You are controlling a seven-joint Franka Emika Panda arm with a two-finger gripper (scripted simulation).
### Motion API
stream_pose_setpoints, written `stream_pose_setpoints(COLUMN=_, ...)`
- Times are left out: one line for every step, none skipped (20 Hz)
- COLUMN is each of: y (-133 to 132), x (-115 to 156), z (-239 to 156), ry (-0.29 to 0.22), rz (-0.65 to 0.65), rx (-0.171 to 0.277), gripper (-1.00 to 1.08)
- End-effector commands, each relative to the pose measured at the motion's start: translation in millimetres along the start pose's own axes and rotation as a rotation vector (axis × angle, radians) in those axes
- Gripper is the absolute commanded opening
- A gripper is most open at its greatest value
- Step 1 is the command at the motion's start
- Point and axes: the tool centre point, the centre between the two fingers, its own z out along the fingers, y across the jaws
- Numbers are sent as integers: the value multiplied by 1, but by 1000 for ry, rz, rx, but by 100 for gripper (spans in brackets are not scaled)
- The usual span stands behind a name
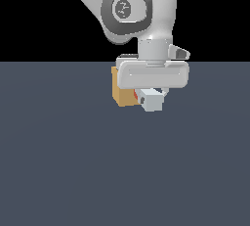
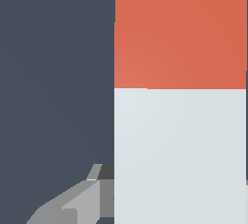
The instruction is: Insert the peg into the horizontal hole in a box.
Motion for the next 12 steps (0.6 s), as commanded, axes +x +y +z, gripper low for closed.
stream_pose_setpoints(y=12, x=12, z=-6, ry=0, rz=-41, rx=-4, gripper=-100)
stream_pose_setpoints(y=15, x=17, z=-8, ry=0, rz=-55, rx=-4, gripper=-100)
stream_pose_setpoints(y=18, x=21, z=-9, ry=0, rz=-68, rx=-3, gripper=-100)
stream_pose_setpoints(y=21, x=25, z=-10, ry=0, rz=-79, rx=-3, gripper=-100)
stream_pose_setpoints(y=23, x=28, z=-11, ry=0, rz=-90, rx=-3, gripper=-100)
stream_pose_setpoints(y=26, x=31, z=-12, ry=0, rz=-100, rx=-3, gripper=-100)
stream_pose_setpoints(y=28, x=34, z=-13, ry=0, rz=-108, rx=-3, gripper=-100)
stream_pose_setpoints(y=29, x=37, z=-14, ry=1, rz=-116, rx=-3, gripper=-100)
stream_pose_setpoints(y=31, x=39, z=-14, ry=1, rz=-123, rx=-3, gripper=-100)
stream_pose_setpoints(y=32, x=41, z=-15, ry=1, rz=-128, rx=-3, gripper=-100)
stream_pose_setpoints(y=33, x=42, z=-15, ry=1, rz=-133, rx=-3, gripper=-100)
stream_pose_setpoints(y=34, x=44, z=-16, ry=1, rz=-136, rx=-3, gripper=-100)
